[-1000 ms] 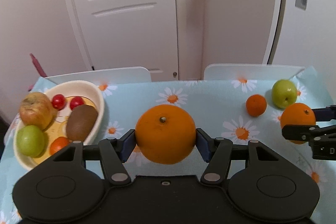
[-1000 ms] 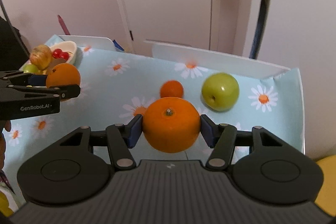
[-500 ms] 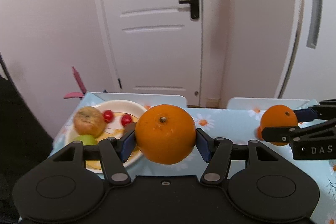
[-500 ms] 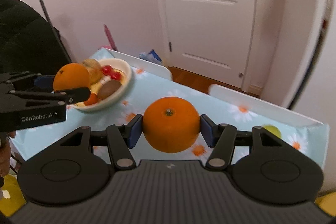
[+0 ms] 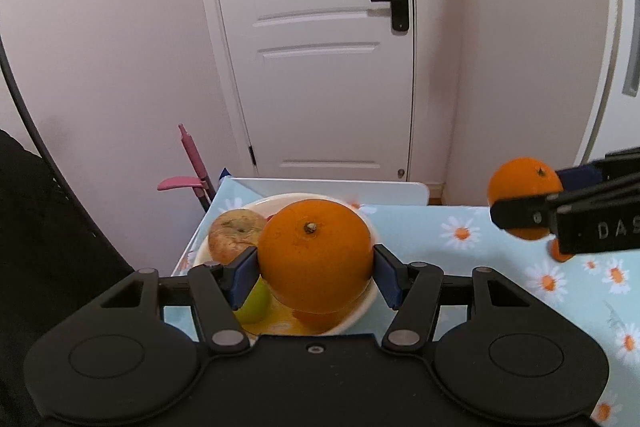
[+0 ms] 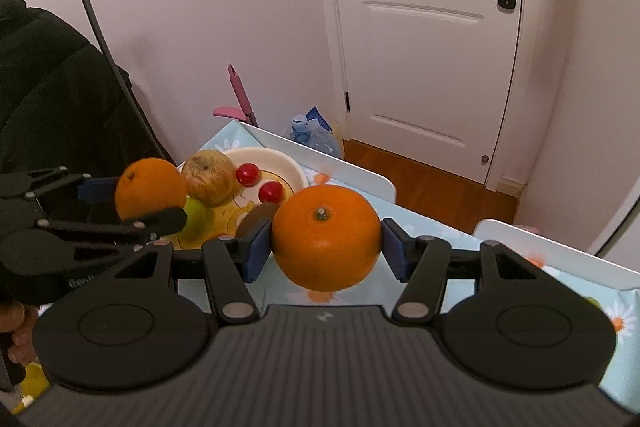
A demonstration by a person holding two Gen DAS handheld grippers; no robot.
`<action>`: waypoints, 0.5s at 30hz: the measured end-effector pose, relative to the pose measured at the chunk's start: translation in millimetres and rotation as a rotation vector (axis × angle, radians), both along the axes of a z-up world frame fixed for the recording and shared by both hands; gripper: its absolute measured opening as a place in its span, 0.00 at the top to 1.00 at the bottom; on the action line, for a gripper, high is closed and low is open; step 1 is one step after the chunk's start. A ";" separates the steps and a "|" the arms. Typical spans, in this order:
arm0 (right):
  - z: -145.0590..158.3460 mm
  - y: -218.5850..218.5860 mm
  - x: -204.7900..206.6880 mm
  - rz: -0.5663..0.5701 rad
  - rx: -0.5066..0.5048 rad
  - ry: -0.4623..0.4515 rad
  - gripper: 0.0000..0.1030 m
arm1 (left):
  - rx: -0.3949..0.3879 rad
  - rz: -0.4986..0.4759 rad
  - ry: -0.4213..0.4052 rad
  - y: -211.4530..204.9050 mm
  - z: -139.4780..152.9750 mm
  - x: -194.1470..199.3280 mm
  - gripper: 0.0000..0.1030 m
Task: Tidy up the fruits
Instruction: 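Carry both oranges into the white dish and open both tools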
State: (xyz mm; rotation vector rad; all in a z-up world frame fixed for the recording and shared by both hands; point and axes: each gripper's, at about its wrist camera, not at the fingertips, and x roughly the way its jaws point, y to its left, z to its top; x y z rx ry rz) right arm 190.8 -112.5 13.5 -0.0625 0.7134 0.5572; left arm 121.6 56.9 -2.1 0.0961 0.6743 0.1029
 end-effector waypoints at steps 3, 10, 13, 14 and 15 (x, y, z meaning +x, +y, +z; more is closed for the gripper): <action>-3.7 17.0 7.2 -0.014 -0.004 0.011 0.29 | 0.024 -0.021 0.013 10.9 -9.2 6.7 0.37; -18.5 46.2 22.4 -0.057 -0.020 0.046 0.29 | 0.047 -0.071 0.073 34.1 -38.1 31.4 0.37; -24.6 52.4 27.8 -0.084 -0.020 0.060 0.29 | 0.049 -0.104 0.095 39.6 -48.9 41.8 0.37; -26.4 54.1 29.4 -0.093 -0.021 0.063 0.29 | 0.052 -0.117 0.102 40.2 -52.0 45.2 0.37; -28.3 55.4 30.6 -0.102 -0.023 0.067 0.29 | 0.056 -0.131 0.108 40.3 -55.7 48.2 0.37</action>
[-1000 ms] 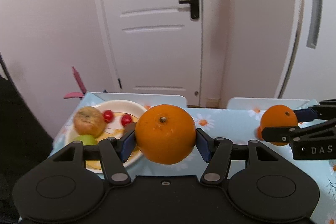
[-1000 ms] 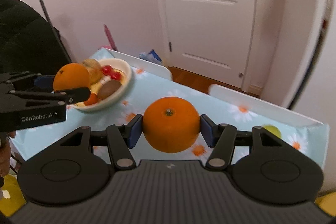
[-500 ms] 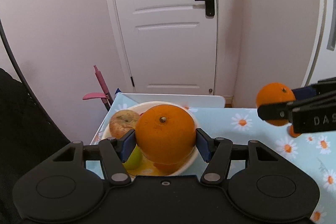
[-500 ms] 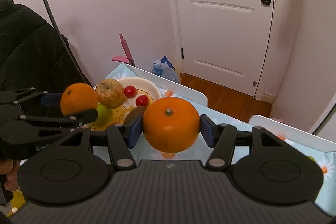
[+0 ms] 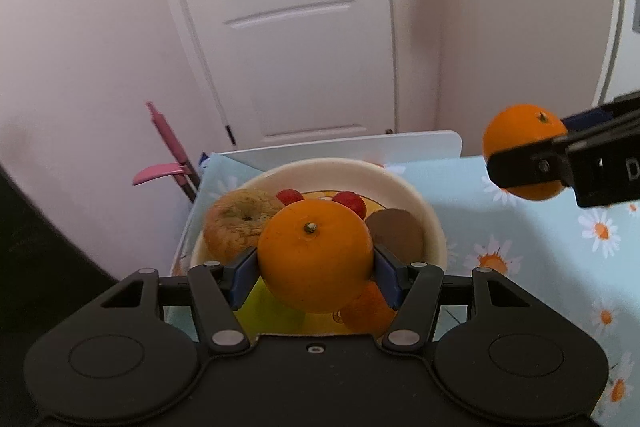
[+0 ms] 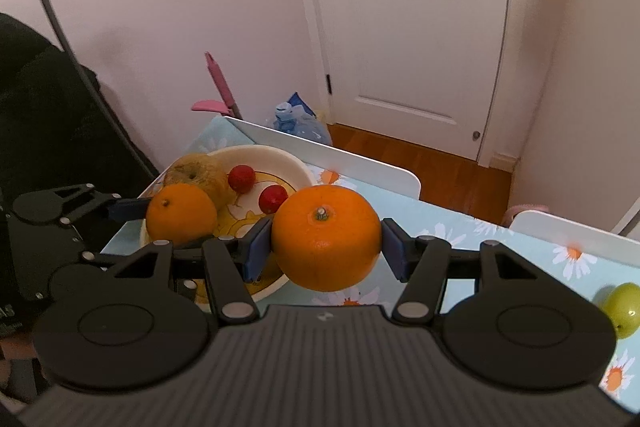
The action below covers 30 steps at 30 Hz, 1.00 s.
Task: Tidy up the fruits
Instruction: 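Carry both oranges into the white dish and open both tools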
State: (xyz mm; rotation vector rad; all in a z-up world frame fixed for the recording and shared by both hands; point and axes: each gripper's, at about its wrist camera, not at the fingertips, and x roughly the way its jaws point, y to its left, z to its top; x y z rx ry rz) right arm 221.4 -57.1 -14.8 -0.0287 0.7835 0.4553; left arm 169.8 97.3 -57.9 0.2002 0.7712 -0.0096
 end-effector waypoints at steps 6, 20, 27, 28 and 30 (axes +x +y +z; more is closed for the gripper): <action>-8.3 5.7 8.1 -0.045 -0.011 0.015 0.29 | 0.005 -0.042 0.028 3.2 -12.2 16.5 0.37; -11.1 31.5 20.9 -0.023 -0.037 0.014 0.29 | -0.041 -0.059 -0.037 14.4 4.6 14.5 0.13; -11.4 54.3 31.9 0.045 -0.045 0.005 0.29 | -0.085 0.009 -0.039 36.9 13.1 2.8 0.13; -11.4 57.7 33.3 0.056 -0.045 0.003 0.29 | -0.088 0.016 -0.039 39.1 13.6 0.0 0.13; -11.7 66.3 37.2 0.079 -0.046 0.000 0.29 | -0.093 0.033 -0.040 44.0 15.2 -4.5 0.13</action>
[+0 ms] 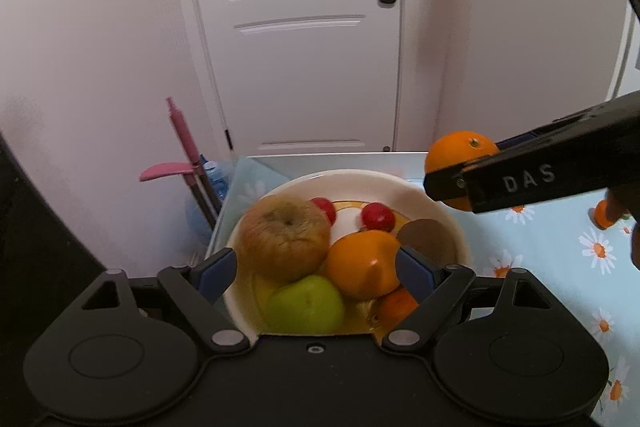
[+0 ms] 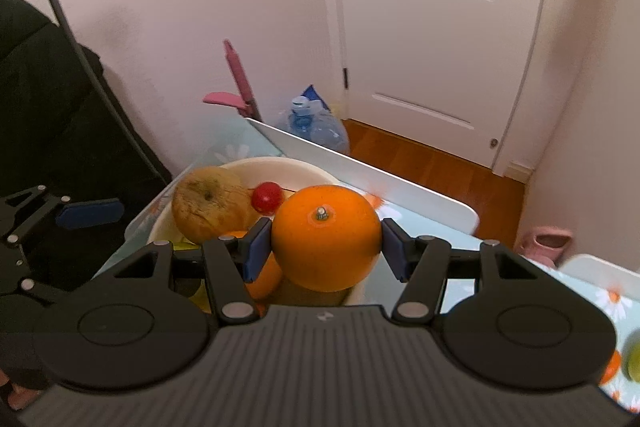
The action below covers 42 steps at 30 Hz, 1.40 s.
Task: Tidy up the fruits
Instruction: 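Carry both oranges into the white dish and open both tools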
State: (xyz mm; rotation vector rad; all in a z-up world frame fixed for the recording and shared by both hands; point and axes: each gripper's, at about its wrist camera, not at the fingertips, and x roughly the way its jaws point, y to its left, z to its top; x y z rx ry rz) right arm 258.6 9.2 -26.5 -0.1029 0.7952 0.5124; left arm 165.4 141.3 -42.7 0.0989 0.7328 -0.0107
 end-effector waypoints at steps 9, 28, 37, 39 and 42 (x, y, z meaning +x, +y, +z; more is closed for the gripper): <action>-15.6 31.1 20.3 0.077 -0.006 -0.009 0.29 | -0.021 0.061 0.003 20.4 1.4 -15.0 0.13; -29.3 34.2 25.0 0.098 0.069 -0.052 0.00 | -0.042 0.099 0.027 39.8 -5.8 -26.8 0.12; -15.5 19.9 0.1 0.042 0.057 -0.045 0.00 | -0.043 0.084 0.019 33.1 2.5 -35.3 0.11; -11.0 14.0 -6.9 0.019 0.059 -0.037 0.00 | -0.037 0.093 0.024 31.8 4.0 -36.5 0.11; -1.9 3.4 -18.4 -0.013 0.058 -0.037 0.00 | -0.056 0.097 0.017 31.7 8.5 -40.7 0.11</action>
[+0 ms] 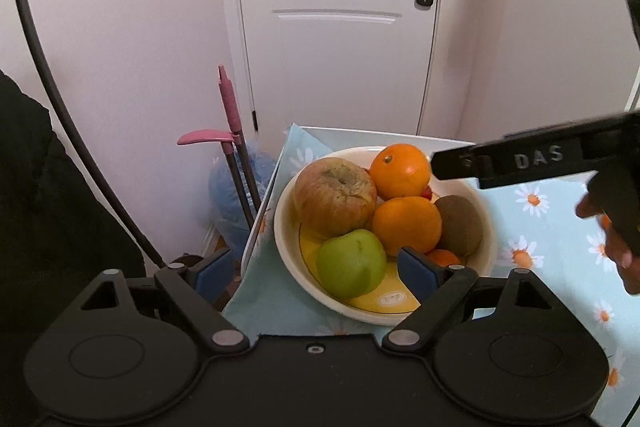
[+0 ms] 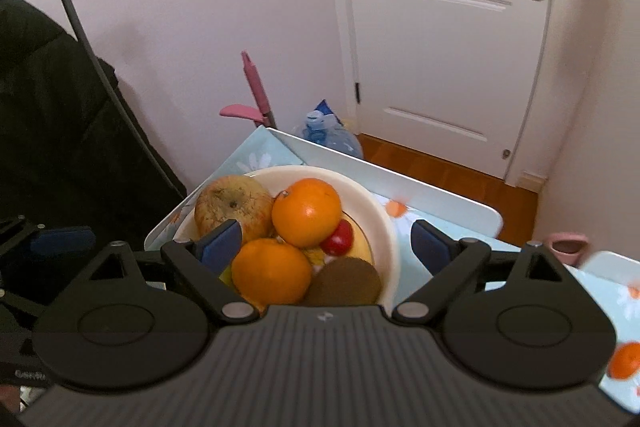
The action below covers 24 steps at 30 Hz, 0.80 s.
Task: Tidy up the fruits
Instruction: 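Carry both oranges into the white dish and open both tools, then withdraw both tools toward the last tangerine and small green apple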
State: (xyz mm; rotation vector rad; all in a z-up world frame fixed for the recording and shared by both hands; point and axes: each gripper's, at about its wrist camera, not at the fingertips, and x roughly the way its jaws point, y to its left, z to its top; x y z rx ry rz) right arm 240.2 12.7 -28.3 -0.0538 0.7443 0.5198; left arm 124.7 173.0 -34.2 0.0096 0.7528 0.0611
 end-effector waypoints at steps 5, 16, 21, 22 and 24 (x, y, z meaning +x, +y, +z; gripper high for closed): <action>17.8 -22.8 -19.9 -0.044 -0.006 -0.017 0.00 | 0.013 0.011 -0.007 -5.0 9.6 -6.5 0.11; 48.6 -120.8 -63.4 -0.156 0.005 -0.025 0.00 | 0.039 0.024 -0.049 -62.7 39.2 -30.9 0.11; 53.3 -172.8 -83.0 -0.209 -0.010 -0.032 0.00 | 0.027 -0.001 -0.057 -105.6 45.0 -38.3 0.11; 53.3 -183.0 -86.0 -0.218 -0.015 -0.033 0.00 | 0.027 -0.008 -0.055 -114.4 45.2 -39.0 0.11; 51.7 -204.0 -91.7 -0.236 -0.023 -0.033 0.00 | 0.025 -0.024 -0.058 -133.4 45.3 -40.6 0.11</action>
